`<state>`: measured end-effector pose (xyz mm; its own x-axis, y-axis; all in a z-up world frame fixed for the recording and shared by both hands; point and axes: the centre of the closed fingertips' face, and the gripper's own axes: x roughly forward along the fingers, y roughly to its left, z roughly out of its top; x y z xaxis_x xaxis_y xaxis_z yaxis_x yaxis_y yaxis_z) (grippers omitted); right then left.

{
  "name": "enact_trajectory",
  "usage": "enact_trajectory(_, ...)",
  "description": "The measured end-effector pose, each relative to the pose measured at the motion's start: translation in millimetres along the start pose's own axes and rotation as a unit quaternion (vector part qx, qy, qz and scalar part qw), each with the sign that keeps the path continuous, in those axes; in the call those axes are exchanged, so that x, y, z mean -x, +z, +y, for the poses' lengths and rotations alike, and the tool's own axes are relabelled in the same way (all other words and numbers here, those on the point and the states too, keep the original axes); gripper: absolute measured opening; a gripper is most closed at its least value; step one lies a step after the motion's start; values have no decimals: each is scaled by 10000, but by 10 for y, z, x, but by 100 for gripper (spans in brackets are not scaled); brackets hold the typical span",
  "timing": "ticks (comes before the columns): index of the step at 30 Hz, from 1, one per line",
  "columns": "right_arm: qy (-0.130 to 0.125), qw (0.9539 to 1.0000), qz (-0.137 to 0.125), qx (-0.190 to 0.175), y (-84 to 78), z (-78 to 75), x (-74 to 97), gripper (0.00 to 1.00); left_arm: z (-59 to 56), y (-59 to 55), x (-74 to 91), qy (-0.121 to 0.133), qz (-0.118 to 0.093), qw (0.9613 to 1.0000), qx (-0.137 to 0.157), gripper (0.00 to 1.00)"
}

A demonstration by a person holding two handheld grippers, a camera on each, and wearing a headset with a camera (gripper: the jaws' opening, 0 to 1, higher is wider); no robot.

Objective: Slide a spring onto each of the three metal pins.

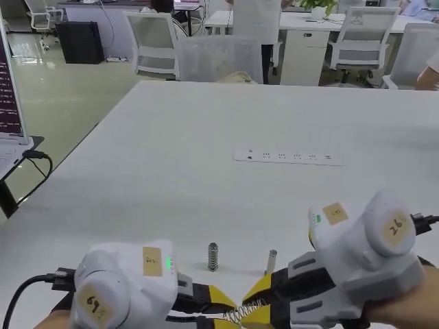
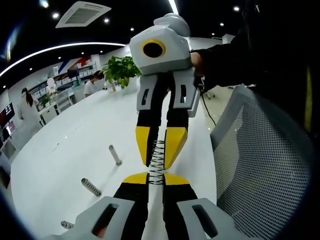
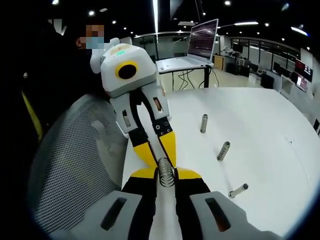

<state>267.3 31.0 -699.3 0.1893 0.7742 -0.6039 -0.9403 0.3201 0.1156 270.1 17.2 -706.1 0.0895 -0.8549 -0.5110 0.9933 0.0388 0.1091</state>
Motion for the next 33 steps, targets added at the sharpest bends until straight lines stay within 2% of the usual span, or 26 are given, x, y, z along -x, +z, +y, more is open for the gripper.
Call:
enact_trajectory(11,31,10000,43,33,-3,16,-2,9,-10,26,-13,-11,-30,10000,3,2)
enact_trajectory(21,39,9993,314,177,5,6,-15,8,14,7,-19,32,25,10000,88,3)
enact_trajectory(26,-1,9988,410,251,12,-23,14,8,13,-38,-7,26,137,9998,110,8)
enact_trajectory(33,-112,9979,580,267,-31,-99,88,8,39,-16,51,75,98,9997,213,14)
